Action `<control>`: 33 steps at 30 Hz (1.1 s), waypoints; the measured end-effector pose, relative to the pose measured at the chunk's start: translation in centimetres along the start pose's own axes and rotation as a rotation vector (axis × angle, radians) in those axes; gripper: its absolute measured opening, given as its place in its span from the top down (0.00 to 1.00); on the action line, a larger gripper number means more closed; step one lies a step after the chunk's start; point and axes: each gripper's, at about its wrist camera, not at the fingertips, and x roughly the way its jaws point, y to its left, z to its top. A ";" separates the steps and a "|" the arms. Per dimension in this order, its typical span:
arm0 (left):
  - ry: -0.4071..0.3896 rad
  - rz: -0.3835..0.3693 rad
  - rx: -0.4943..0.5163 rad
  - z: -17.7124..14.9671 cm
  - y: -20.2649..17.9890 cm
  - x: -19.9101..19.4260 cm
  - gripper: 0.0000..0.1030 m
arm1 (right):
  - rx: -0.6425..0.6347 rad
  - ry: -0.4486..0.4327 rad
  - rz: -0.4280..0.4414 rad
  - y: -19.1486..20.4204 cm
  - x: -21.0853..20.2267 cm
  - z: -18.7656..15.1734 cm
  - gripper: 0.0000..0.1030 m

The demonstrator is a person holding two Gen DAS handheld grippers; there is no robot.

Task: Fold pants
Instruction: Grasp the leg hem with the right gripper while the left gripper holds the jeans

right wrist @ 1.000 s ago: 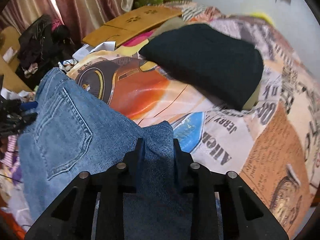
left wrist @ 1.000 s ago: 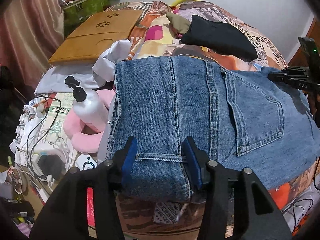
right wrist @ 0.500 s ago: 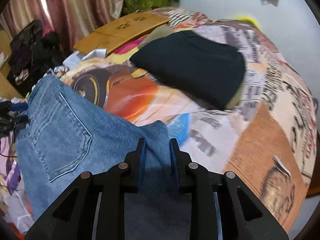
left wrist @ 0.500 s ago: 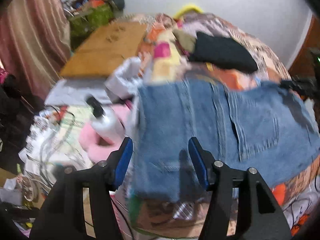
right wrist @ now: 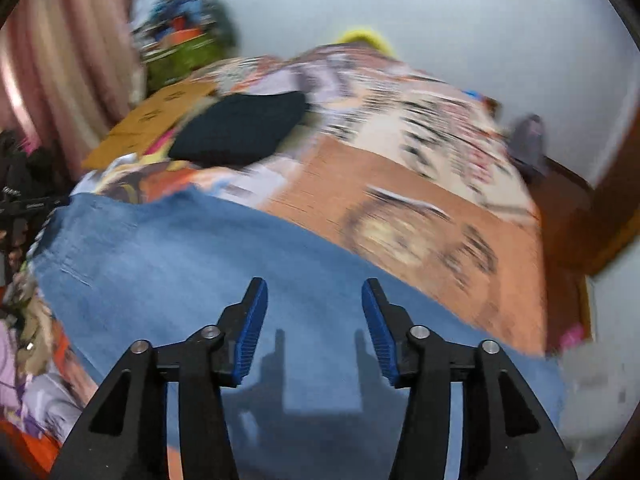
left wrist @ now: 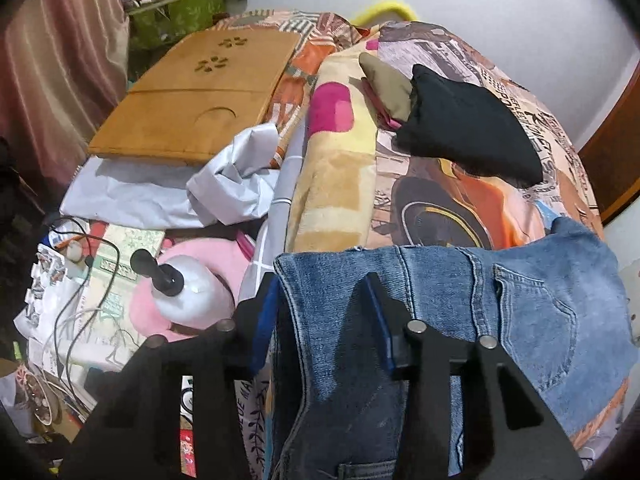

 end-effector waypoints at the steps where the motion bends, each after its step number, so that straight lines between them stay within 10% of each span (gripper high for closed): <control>1: -0.003 0.006 0.001 -0.2 -0.2 0.0 0.71 | 0.047 -0.004 -0.039 -1.4 -0.8 -1.3 0.51; 3: 0.001 0.060 0.011 -0.2 -0.4 0.1 0.95 | 0.135 -0.009 -0.101 -4.2 -2.1 -3.5 0.49; 13: 0.020 0.153 0.007 -0.4 -0.7 0.0 0.93 | 0.614 0.021 -0.384 -18.8 -5.8 -15.5 0.49; 18: 0.008 0.146 -0.035 -2.2 -1.1 -2.9 0.50 | 0.748 0.020 -0.372 -22.9 -4.3 -17.7 0.49; 26: 0.056 0.201 -0.053 -7.7 -2.3 -5.2 0.41 | 0.799 0.017 -0.289 -25.1 -1.1 -19.5 0.50; 29: 0.066 0.196 -0.068 -9.0 -2.3 -5.1 0.36 | 0.825 -0.026 -0.253 -25.4 -1.4 -20.1 0.79; 33: 0.055 0.183 -0.102 -9.5 -2.0 -4.9 0.36 | 0.772 -0.027 -0.280 -25.0 -1.2 -19.6 0.93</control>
